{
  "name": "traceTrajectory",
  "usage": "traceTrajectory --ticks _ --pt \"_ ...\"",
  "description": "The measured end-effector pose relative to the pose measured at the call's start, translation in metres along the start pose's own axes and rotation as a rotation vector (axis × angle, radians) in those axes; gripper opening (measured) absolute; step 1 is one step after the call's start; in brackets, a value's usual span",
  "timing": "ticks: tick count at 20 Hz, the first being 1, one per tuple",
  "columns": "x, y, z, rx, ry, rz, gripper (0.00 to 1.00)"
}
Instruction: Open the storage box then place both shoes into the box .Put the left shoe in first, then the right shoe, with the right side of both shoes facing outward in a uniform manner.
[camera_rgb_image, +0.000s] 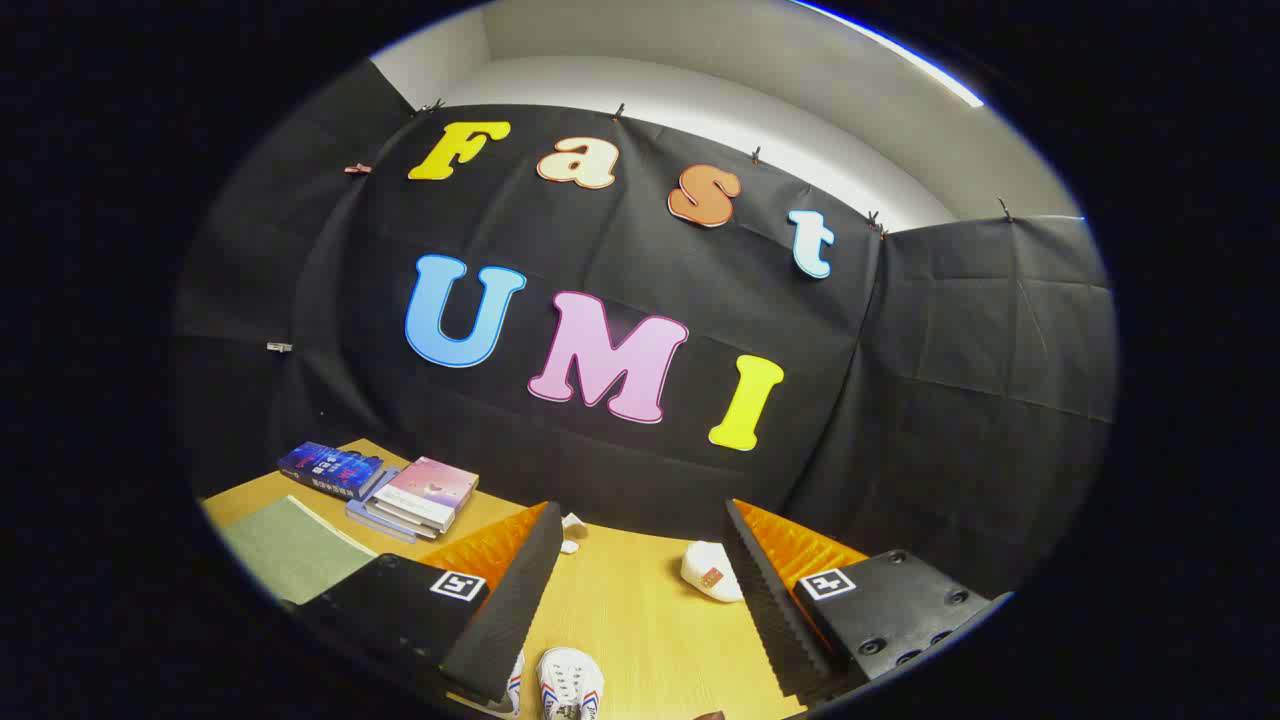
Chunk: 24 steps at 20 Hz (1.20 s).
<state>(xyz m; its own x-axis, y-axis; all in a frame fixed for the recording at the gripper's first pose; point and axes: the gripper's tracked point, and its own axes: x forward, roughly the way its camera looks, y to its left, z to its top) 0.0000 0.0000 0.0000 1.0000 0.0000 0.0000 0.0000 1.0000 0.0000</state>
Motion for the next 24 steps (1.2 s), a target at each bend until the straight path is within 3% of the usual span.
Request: traceTrajectory --ticks 24 --pt "0.012 0.019 -0.009 -0.016 0.021 0.022 0.97"
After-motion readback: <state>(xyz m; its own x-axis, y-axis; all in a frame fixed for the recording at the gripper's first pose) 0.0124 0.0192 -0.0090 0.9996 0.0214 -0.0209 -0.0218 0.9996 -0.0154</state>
